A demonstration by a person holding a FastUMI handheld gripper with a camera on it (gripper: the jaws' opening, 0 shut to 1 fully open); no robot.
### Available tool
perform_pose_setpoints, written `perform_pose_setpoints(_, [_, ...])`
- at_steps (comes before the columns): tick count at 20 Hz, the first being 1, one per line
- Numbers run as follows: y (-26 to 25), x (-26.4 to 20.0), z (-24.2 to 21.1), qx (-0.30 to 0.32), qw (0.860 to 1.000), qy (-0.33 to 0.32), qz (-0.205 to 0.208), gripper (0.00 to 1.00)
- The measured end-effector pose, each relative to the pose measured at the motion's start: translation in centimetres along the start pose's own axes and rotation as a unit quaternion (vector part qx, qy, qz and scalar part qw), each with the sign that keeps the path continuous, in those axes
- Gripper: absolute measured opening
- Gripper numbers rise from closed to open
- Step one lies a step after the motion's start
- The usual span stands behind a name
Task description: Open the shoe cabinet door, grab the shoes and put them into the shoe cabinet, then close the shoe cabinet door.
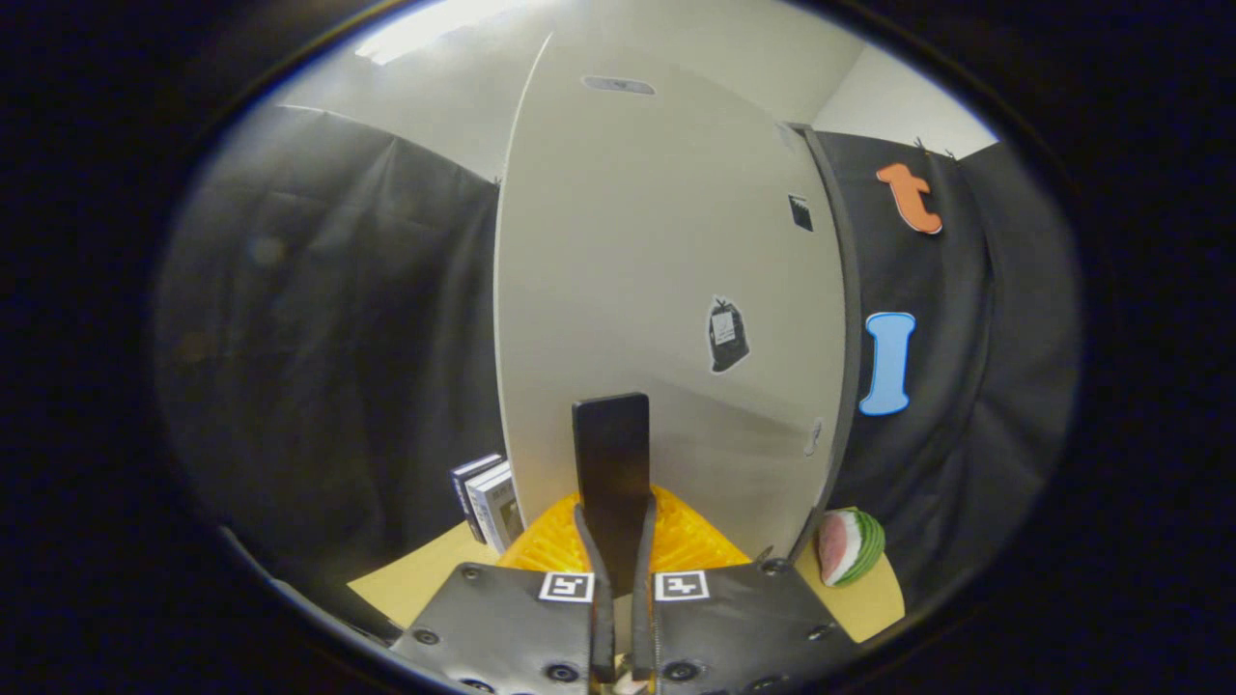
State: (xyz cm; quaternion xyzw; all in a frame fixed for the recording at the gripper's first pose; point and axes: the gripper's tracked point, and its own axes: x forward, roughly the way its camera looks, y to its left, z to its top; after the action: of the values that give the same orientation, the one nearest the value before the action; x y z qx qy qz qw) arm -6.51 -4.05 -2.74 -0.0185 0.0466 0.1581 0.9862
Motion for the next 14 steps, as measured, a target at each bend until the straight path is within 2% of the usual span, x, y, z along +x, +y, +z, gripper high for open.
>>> perform_pose_setpoints(14, [-8.8,-6.5,0.3,0.009,0.997,-0.004,-0.071,0.07])
